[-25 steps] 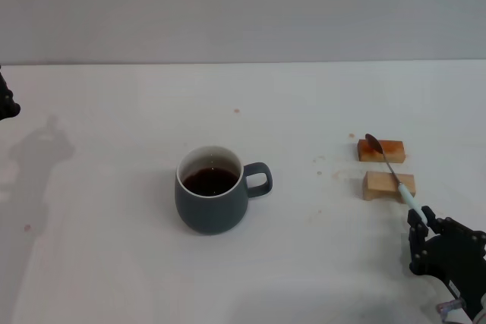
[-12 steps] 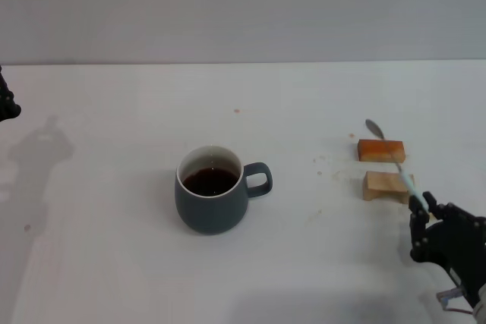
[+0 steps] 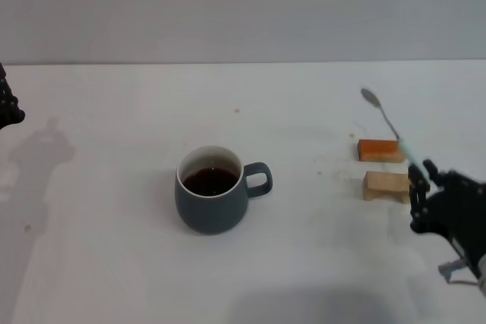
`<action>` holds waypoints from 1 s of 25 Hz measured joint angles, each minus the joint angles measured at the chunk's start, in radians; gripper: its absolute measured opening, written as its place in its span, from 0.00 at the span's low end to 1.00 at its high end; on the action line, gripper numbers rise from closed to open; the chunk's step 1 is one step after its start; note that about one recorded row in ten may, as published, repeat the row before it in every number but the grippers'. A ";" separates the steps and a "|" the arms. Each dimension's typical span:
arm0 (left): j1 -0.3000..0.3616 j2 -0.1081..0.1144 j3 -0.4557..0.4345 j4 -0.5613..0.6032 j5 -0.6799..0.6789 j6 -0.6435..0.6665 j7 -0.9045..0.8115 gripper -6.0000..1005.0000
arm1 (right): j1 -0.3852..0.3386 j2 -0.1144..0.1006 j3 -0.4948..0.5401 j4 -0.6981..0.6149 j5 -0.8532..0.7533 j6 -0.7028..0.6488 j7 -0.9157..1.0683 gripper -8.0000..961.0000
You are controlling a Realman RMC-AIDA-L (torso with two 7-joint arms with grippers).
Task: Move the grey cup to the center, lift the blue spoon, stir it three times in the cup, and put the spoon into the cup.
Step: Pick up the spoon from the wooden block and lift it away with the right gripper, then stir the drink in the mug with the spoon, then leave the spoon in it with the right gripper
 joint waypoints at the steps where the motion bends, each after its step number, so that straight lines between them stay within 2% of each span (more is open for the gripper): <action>1: 0.000 0.000 0.000 0.000 0.000 0.000 0.000 0.00 | -0.012 -0.005 0.002 0.038 -0.008 0.022 -0.001 0.13; 3: 0.000 0.000 0.000 0.001 -0.001 -0.003 0.000 0.00 | -0.050 -0.022 0.010 0.158 -0.038 0.084 -0.002 0.13; 4: 0.002 -0.001 -0.003 0.001 -0.002 -0.010 0.000 0.00 | -0.050 -0.022 0.010 0.158 -0.038 0.084 -0.002 0.13; 10: 0.004 -0.001 -0.006 0.001 -0.005 -0.027 0.000 0.00 | -0.099 -0.053 0.033 0.382 -0.096 0.260 -0.002 0.13; 15: 0.003 -0.001 -0.015 0.001 -0.007 -0.044 0.000 0.00 | -0.101 -0.062 0.085 0.543 -0.108 0.433 -0.002 0.13; 20: 0.003 -0.001 -0.019 0.001 -0.007 -0.049 0.000 0.00 | -0.042 -0.085 0.131 0.656 -0.109 0.570 -0.002 0.13; 25: -0.004 -0.002 -0.038 0.014 -0.009 -0.075 0.000 0.00 | 0.072 -0.119 0.166 0.740 -0.093 0.731 -0.002 0.13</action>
